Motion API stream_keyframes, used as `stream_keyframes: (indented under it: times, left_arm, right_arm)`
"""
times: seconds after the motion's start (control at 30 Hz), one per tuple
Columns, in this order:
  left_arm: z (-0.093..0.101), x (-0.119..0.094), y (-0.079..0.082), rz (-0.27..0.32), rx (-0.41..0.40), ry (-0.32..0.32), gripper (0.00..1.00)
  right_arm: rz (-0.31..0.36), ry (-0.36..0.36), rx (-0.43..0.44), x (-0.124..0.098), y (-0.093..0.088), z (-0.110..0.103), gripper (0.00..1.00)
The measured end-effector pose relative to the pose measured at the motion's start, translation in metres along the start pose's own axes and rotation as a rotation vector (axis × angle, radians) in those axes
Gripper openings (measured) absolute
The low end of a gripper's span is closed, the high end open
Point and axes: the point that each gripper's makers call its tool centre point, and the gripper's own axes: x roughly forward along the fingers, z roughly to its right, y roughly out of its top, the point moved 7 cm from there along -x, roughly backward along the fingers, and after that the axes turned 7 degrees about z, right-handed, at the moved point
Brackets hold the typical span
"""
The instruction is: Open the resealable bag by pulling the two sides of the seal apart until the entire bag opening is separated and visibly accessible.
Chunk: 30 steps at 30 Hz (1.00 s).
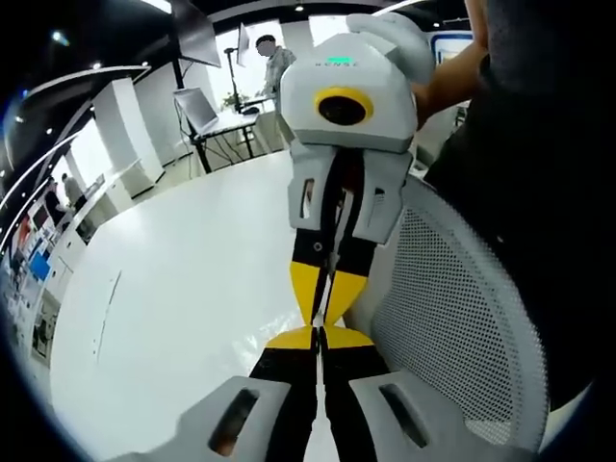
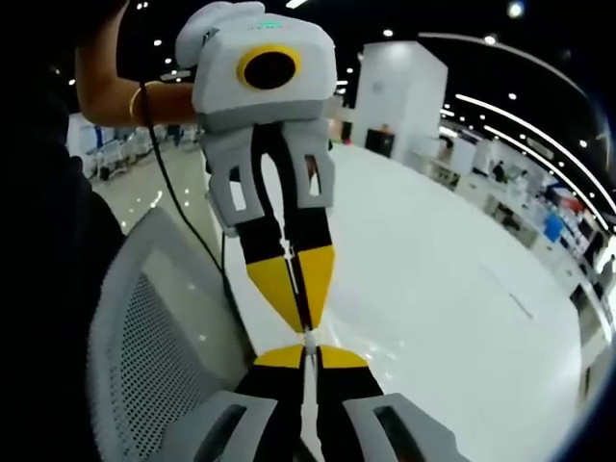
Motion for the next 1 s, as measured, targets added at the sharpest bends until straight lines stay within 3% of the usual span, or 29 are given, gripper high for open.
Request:
stream_keyframes:
  times: [0.4,0.57,0.67,0.93,1.0]
  left_arm:
    - [0.000,0.000,-0.003,-0.039,-0.008,0.012,0.00]
    - [0.003,-0.001,-0.003,-0.030,0.011,0.016,0.00]
    - [0.003,-0.001,-0.003,-0.028,-0.027,0.022,0.00]
    - [0.001,-0.002,-0.002,0.020,0.003,0.079,0.00]
    - [0.000,-0.002,-0.002,0.039,-0.046,0.099,0.00]
  right_arm:
    - [0.026,0.005,-0.023,0.000,0.010,-0.001,0.00]
    - [0.016,0.021,-0.036,0.000,0.009,-0.001,0.00]
    - [0.016,0.024,-0.045,0.000,0.010,-0.003,0.00]
    - [0.020,0.003,-0.046,-0.002,0.011,0.002,0.00]
    - [0.025,0.001,-0.041,-0.004,0.011,0.004,0.00]
